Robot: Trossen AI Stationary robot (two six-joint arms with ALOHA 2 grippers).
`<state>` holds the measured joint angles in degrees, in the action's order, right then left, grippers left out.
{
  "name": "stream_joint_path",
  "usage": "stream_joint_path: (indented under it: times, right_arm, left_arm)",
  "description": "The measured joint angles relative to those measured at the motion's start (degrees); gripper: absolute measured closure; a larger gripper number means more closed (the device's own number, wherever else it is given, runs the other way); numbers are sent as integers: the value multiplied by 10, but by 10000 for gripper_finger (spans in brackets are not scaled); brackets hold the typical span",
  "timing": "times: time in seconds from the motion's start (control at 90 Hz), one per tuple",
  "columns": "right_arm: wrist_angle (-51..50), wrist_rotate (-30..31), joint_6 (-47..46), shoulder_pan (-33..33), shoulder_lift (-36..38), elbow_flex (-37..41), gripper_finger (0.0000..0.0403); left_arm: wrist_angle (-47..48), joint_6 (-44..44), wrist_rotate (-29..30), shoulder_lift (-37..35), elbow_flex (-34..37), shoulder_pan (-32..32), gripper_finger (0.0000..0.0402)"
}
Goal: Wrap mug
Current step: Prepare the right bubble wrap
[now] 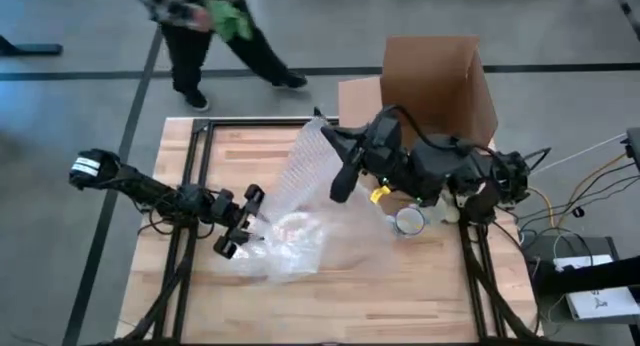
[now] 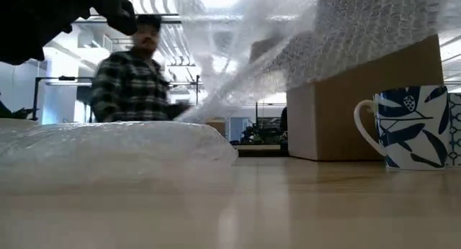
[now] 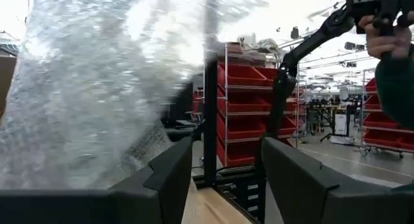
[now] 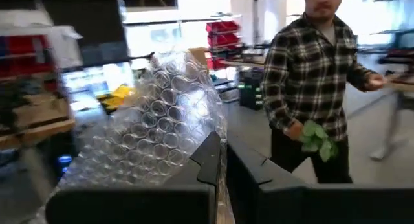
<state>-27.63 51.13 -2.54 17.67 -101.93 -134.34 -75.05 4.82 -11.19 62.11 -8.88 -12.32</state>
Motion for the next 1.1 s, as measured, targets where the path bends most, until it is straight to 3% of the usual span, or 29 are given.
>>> stream_joint_path:
  times: [0.289,0.356,0.522,0.7,0.778,1.011,1.1]
  right_arm:
    - [-7,26,14,-6,4,0,403]
    - [2,69,26,-13,4,0,403]
    - [71,252,123,-31,4,0,403]
    - [75,268,160,-32,6,0,403]
    - [72,268,168,-27,6,0,403]
    - [71,294,190,-18,7,0,403]
    - [72,341,217,-18,12,0,403]
  left_arm:
    - [-6,-33,16,6,-37,0,176]
    - [10,-33,16,18,-54,0,167]
    - [40,-33,16,68,-91,-1,154]
    - [41,-33,22,121,-137,0,153]
    - [48,-33,78,135,-156,0,159]
    - [136,-122,364,114,-194,1,179]
    - [157,-156,394,85,-200,1,181]
